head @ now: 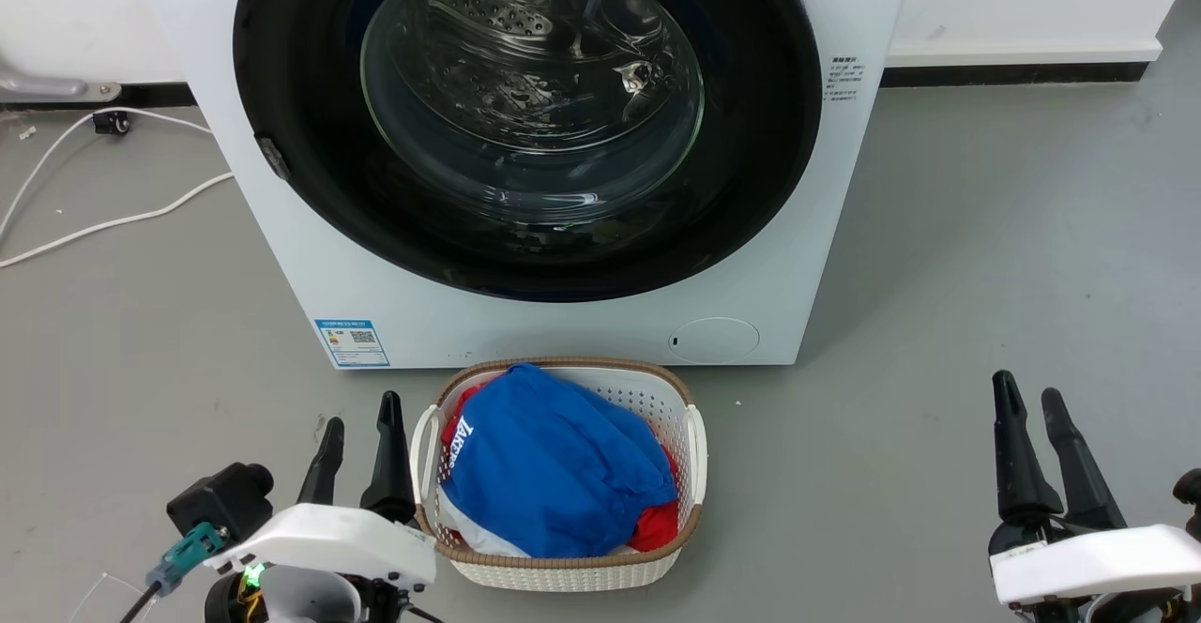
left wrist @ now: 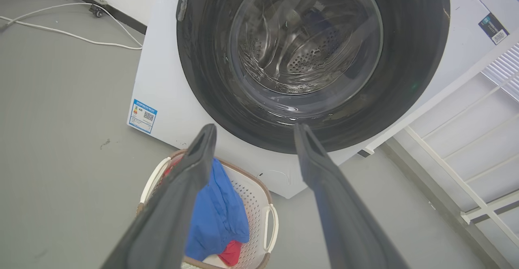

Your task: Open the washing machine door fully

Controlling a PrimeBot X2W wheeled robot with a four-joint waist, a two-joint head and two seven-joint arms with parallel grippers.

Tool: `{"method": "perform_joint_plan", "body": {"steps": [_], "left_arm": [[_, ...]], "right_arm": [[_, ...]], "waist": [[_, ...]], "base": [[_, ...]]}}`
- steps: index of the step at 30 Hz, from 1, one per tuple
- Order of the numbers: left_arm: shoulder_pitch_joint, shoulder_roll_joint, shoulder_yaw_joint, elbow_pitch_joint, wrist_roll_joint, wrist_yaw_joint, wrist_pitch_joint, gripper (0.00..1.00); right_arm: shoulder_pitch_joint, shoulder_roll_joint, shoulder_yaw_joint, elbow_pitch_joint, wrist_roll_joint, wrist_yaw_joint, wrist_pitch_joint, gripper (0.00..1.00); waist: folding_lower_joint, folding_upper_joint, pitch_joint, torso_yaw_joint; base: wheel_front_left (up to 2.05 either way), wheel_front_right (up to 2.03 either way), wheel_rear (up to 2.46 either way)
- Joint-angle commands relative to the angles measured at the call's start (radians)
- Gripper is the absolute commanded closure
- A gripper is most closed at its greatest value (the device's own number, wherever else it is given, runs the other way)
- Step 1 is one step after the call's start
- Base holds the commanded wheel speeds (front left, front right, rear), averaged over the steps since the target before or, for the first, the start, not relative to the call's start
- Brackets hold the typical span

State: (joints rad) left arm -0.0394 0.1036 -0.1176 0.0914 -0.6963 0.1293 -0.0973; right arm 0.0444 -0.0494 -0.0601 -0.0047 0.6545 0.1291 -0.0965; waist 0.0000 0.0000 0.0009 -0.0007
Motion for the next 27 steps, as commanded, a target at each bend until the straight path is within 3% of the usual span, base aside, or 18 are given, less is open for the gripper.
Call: {"method": "perform_joint_plan", "body": {"steps": [1, 16, 27], "left_arm": [[0.002, 0.01, -0.008, -0.019, 0.034, 0.009, -0.011, 0.0], [0.019, 0.016, -0.051, -0.054, 0.19, 0.049, -0.053, 0.0], [0.029, 0.005, -0.055, -0.063, 0.289, 0.042, -0.08, 0.0]], "right_arm": [[-0.003, -0.002, 0.001, -0.027, -0.034, 0.002, -0.012, 0.0], [0.026, -0.002, 0.004, -0.085, -0.196, 0.002, -0.054, 0.0], [0.042, -0.002, 0.005, -0.117, -0.289, 0.002, -0.082, 0.0]], "waist": [[0.0, 0.0, 0.0, 0.0], [0.0, 0.0, -0.001, -0.001], [0.0, 0.0, -0.003, 0.001]], "base": [[0.0, 0.0, 0.0], [0.0, 0.0, 0.0], [0.0, 0.0, 0.0]]}}
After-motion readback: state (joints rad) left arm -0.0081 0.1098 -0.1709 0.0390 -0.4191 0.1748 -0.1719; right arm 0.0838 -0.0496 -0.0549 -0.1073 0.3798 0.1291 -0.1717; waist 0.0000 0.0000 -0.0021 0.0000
